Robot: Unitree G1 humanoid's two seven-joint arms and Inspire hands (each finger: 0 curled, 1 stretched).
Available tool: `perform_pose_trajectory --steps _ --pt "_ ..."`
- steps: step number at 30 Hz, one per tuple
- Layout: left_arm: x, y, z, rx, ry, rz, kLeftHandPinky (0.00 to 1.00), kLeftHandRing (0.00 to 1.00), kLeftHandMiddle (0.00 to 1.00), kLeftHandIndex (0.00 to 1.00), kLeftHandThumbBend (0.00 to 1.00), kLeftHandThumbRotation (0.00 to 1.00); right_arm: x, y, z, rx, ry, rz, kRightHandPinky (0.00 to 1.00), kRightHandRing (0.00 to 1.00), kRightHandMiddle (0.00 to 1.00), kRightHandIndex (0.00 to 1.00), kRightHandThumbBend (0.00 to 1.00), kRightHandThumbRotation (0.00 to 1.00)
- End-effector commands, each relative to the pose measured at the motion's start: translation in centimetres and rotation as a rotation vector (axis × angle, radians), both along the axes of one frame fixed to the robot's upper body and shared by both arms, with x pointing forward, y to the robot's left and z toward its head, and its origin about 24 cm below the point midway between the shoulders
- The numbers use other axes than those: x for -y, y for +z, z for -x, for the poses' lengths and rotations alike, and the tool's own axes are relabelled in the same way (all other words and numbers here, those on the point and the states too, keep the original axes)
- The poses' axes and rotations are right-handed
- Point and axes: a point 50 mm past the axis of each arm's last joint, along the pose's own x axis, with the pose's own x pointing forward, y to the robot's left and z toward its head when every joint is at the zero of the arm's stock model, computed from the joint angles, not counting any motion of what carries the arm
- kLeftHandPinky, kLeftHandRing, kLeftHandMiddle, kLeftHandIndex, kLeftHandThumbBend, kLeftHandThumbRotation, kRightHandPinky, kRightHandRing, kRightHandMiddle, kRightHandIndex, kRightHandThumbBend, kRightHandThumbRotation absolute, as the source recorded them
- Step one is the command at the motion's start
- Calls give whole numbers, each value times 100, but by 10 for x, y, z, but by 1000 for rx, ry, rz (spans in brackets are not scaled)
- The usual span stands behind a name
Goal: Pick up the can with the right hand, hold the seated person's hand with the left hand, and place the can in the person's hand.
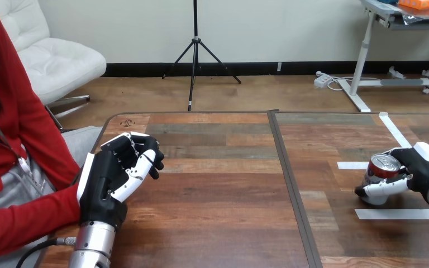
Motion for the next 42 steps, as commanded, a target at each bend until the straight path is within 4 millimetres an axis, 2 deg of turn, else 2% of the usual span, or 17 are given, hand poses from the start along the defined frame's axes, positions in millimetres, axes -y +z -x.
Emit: perform_pose_trajectory --steps 1,8,22,34,42 --pt "3 21 -14 97 -26 -19 28 38 42 41 30 24 -12 31 -24 144 32 -6 59 66 70 72 72 10" --pt "2 21 -14 95 -26 -19 28 38 42 41 30 24 -12 34 -25 198 20 -2 53 60 64 66 65 2" --pt "1 21 -14 93 -24 -19 27 38 42 41 30 24 -8 41 -26 248 -11 -18 45 50 53 56 58 0" --pt "1 21 -14 93 -27 -22 27 38 42 41 29 24 -6 48 -28 290 -4 -4 37 41 46 52 63 0" --pt "1 21 -14 91 -29 -18 27 37 42 41 29 24 -6 52 -29 293 9 8 37 41 46 51 64 0"
